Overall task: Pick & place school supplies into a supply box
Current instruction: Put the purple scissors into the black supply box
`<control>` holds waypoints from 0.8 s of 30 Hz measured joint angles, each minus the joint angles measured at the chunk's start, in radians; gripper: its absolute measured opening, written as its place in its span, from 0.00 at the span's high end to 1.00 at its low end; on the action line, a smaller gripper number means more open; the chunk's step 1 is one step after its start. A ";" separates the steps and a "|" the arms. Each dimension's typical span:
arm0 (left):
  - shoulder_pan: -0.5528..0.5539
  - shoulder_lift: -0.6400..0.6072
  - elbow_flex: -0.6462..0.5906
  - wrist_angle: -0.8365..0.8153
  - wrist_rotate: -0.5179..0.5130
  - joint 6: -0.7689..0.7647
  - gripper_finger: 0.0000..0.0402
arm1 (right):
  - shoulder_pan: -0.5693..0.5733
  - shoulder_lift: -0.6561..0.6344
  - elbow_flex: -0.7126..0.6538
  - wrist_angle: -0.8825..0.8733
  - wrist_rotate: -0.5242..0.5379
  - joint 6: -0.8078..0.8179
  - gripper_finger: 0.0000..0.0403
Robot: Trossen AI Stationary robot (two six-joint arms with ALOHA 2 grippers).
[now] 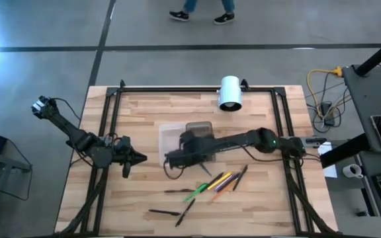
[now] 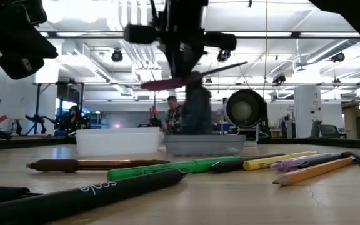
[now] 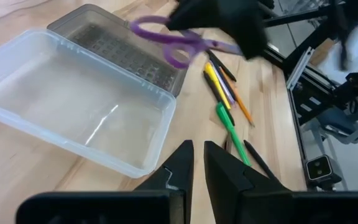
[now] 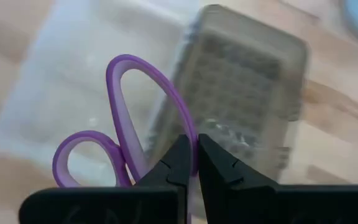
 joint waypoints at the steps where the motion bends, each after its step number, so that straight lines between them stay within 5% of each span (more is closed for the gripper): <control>1: 0.000 0.000 0.000 0.003 0.000 0.000 0.94 | -0.014 -0.002 0.000 -0.014 0.001 0.006 0.98; 9: 0.000 0.000 0.000 0.003 -0.008 0.000 0.94 | -0.160 -0.029 -0.050 -0.001 0.019 -0.057 0.98; 24: 0.001 -0.005 0.000 0.003 -0.011 -0.010 0.94 | -0.230 -0.100 -0.284 0.501 0.056 0.027 0.98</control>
